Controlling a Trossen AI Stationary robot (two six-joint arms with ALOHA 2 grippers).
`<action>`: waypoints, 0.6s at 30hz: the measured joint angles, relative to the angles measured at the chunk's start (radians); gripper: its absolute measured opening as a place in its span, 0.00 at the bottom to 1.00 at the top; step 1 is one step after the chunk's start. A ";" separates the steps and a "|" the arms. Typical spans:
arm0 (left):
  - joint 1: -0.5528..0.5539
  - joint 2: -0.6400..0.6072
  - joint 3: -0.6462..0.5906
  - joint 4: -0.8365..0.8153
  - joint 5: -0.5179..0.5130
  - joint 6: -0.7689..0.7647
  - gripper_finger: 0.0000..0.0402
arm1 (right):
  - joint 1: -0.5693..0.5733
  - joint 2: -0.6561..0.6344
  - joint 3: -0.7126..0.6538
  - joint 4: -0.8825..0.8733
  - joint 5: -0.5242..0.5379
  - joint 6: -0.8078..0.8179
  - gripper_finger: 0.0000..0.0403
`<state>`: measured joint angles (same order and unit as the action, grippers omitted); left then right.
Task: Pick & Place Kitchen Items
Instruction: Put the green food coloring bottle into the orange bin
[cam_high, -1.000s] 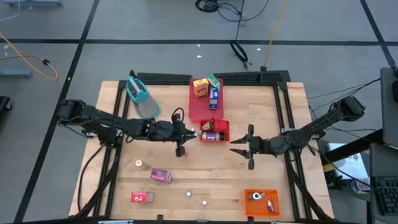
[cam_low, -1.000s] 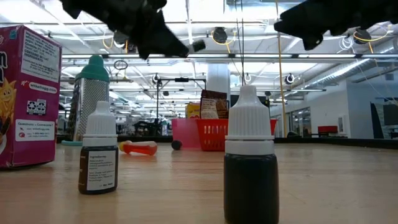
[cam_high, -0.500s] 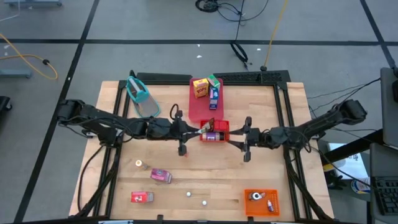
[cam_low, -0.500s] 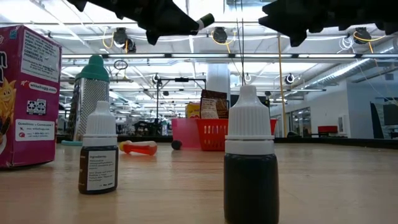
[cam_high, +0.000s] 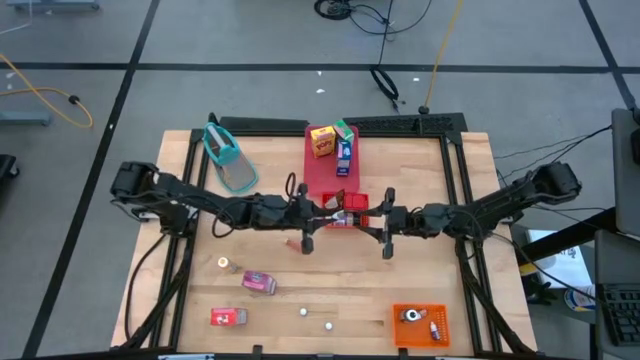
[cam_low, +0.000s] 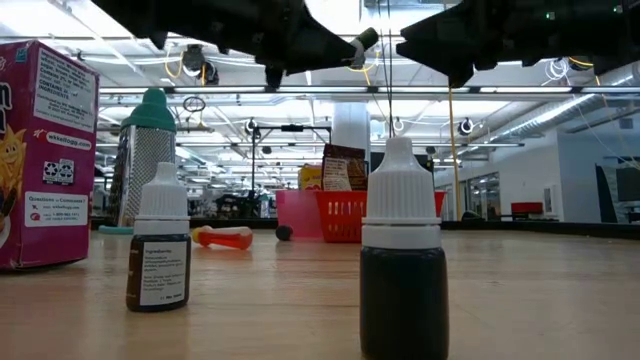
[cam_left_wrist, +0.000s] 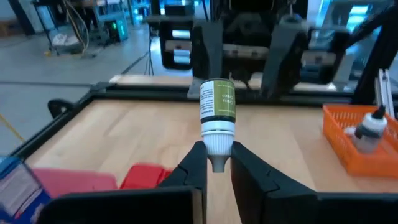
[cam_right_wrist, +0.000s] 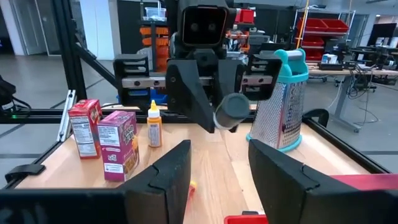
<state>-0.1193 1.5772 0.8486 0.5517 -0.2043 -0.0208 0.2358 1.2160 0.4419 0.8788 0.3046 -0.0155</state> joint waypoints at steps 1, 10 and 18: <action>0.002 0.013 0.000 0.026 0.007 0.000 0.10 | -0.002 0.007 0.000 0.009 0.001 0.000 0.39; 0.002 0.115 0.006 0.175 0.032 0.011 0.07 | -0.043 0.056 0.000 0.077 -0.048 0.003 0.39; 0.006 0.122 0.026 0.173 0.032 0.022 0.11 | -0.061 0.110 0.000 0.163 -0.075 0.003 0.39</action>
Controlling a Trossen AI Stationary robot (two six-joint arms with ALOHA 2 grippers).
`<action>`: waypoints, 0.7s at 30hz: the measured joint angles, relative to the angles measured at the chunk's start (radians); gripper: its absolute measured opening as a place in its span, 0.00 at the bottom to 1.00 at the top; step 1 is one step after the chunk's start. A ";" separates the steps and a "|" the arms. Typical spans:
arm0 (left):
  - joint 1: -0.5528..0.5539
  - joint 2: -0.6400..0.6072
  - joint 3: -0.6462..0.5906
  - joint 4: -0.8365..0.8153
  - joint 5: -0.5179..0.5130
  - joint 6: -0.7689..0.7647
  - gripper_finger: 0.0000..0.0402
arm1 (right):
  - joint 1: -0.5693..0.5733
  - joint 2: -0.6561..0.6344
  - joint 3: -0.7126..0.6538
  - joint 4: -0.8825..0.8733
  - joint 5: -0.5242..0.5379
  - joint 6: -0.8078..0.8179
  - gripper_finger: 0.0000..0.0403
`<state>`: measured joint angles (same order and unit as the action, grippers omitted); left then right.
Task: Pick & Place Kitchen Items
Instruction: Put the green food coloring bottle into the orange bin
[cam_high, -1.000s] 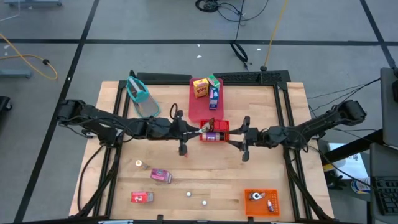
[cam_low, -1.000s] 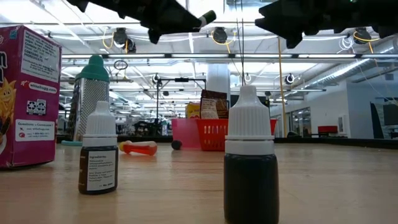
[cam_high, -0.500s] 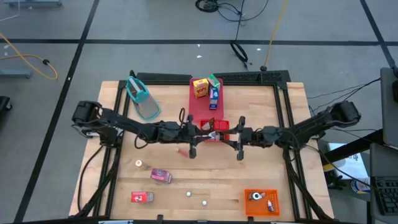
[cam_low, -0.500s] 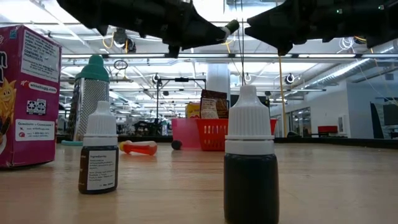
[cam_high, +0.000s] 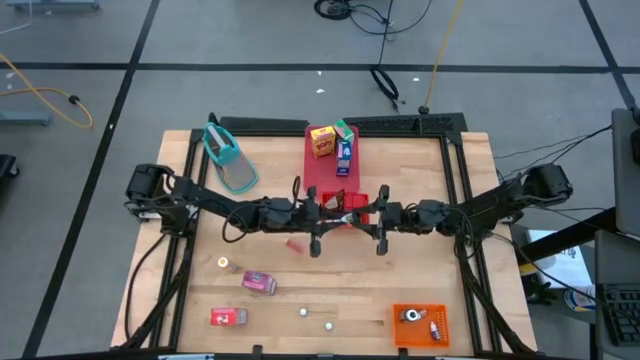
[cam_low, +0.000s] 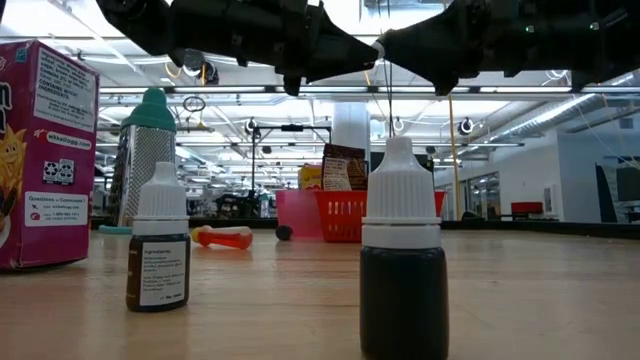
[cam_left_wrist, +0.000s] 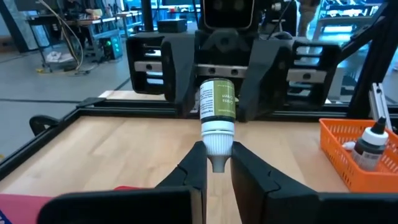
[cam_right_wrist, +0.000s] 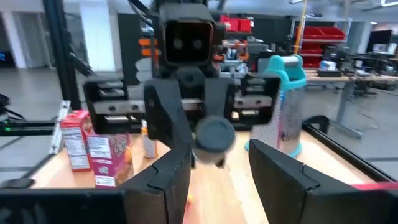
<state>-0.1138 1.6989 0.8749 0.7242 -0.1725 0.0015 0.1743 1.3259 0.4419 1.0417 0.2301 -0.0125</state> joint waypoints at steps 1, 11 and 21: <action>0.002 0.000 0.000 -0.003 0.000 0.001 0.10 | -0.001 0.005 0.000 0.013 -0.010 -0.001 0.39; 0.004 0.000 0.000 -0.012 0.000 -0.004 0.11 | -0.018 0.013 0.003 0.032 -0.053 0.000 0.34; 0.003 0.000 -0.001 -0.022 0.004 -0.004 0.12 | -0.023 0.034 0.024 0.023 -0.075 0.001 0.19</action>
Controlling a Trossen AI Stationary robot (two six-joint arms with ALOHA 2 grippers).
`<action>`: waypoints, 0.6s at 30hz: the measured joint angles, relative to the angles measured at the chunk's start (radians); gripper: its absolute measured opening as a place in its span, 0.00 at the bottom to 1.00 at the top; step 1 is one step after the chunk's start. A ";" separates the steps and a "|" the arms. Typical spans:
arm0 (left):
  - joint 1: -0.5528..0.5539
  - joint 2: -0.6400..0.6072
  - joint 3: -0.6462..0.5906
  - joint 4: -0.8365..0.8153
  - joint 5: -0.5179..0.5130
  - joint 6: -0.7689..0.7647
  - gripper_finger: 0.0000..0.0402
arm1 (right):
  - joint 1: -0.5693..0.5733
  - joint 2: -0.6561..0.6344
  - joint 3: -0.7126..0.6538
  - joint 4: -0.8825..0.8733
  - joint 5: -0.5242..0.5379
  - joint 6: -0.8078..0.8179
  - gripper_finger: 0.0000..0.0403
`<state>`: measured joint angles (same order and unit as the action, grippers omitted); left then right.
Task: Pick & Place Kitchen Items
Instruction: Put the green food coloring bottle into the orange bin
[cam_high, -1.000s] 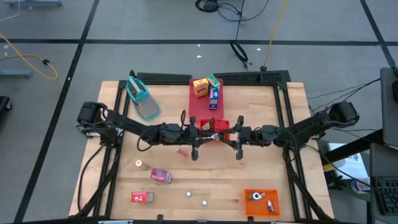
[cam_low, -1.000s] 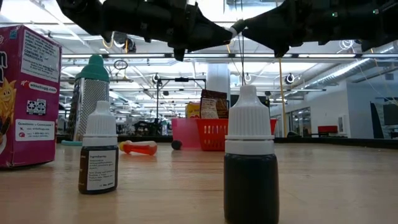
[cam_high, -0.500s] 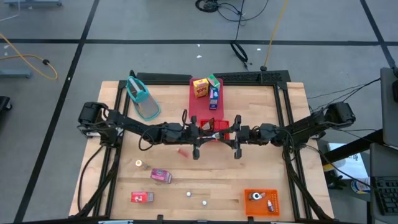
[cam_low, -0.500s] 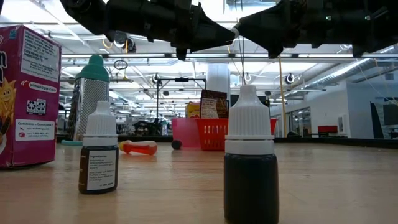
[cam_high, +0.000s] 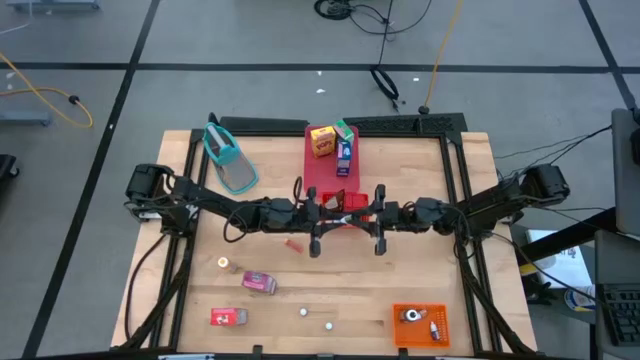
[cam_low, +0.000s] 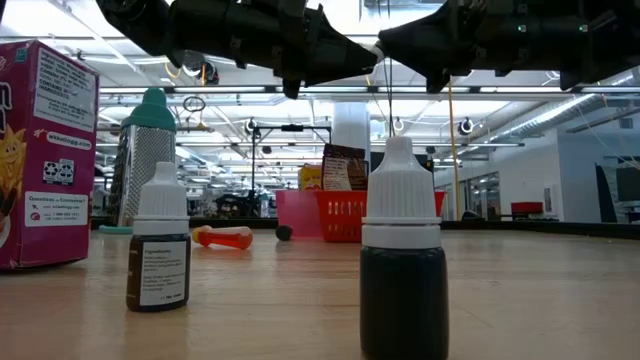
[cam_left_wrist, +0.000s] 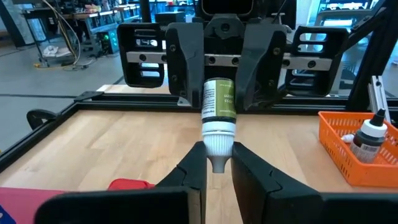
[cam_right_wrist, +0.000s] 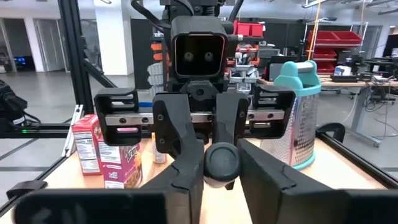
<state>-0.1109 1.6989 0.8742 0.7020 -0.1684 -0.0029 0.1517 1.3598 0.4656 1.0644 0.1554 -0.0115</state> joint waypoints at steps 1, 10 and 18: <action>0.000 0.000 0.000 -0.001 0.000 -0.001 0.12 | -0.001 0.002 0.000 -0.001 0.000 0.002 0.17; 0.000 0.000 -0.001 -0.012 -0.003 -0.002 0.13 | -0.001 0.005 0.000 -0.007 -0.001 0.003 0.12; 0.001 -0.001 0.001 -0.035 -0.026 0.002 0.13 | 0.002 -0.064 0.000 -0.088 -0.001 -0.008 0.12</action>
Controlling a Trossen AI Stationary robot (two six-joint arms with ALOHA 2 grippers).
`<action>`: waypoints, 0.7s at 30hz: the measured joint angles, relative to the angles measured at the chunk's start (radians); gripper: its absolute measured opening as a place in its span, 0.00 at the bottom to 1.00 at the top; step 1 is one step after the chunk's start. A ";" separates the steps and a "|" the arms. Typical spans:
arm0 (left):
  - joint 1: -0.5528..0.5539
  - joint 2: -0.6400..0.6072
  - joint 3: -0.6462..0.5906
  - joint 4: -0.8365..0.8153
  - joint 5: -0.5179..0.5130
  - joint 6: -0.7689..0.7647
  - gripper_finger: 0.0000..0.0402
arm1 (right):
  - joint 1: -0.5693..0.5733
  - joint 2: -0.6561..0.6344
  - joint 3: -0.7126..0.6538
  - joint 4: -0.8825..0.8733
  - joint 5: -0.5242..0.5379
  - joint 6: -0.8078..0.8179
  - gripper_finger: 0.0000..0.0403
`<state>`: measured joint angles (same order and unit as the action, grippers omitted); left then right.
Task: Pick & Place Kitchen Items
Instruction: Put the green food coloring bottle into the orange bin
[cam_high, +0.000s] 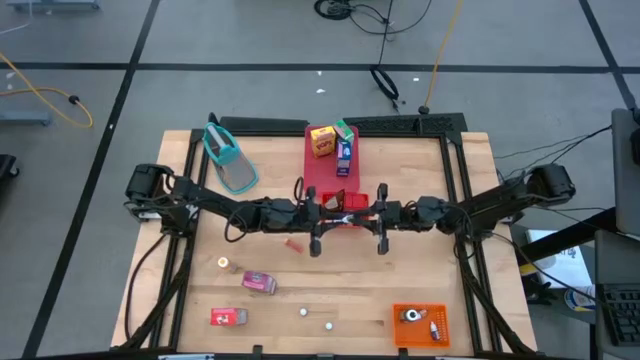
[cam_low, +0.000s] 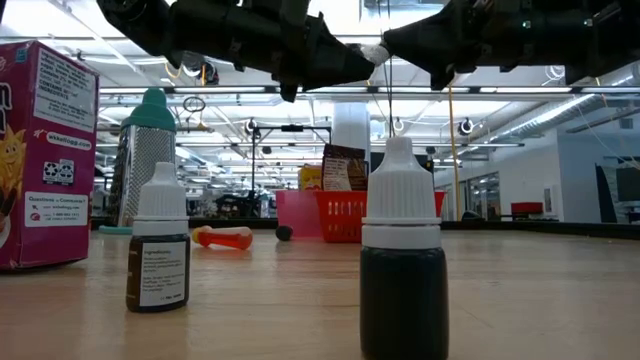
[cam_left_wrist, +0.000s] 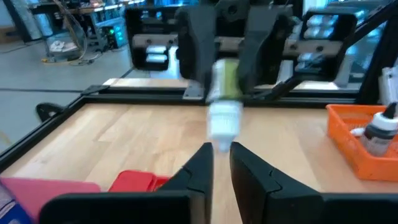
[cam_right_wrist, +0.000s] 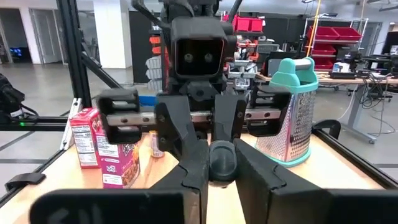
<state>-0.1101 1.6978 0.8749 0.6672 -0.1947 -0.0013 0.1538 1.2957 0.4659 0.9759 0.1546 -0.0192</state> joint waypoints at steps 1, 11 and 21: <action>0.000 0.000 0.000 0.001 -0.003 0.000 0.13 | 0.002 -0.013 0.000 -0.017 0.002 -0.002 0.12; -0.002 -0.129 -0.001 -0.216 -0.076 0.042 0.13 | 0.087 -0.196 -0.001 -0.277 -0.004 0.049 0.11; -0.002 -0.177 -0.001 -0.359 -0.096 0.017 0.13 | 0.316 -0.410 -0.001 -0.564 -0.152 0.221 0.11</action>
<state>-0.1116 1.5204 0.8742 0.3080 -0.2910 0.0152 0.4701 0.8856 0.4648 0.4115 0.0026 0.2016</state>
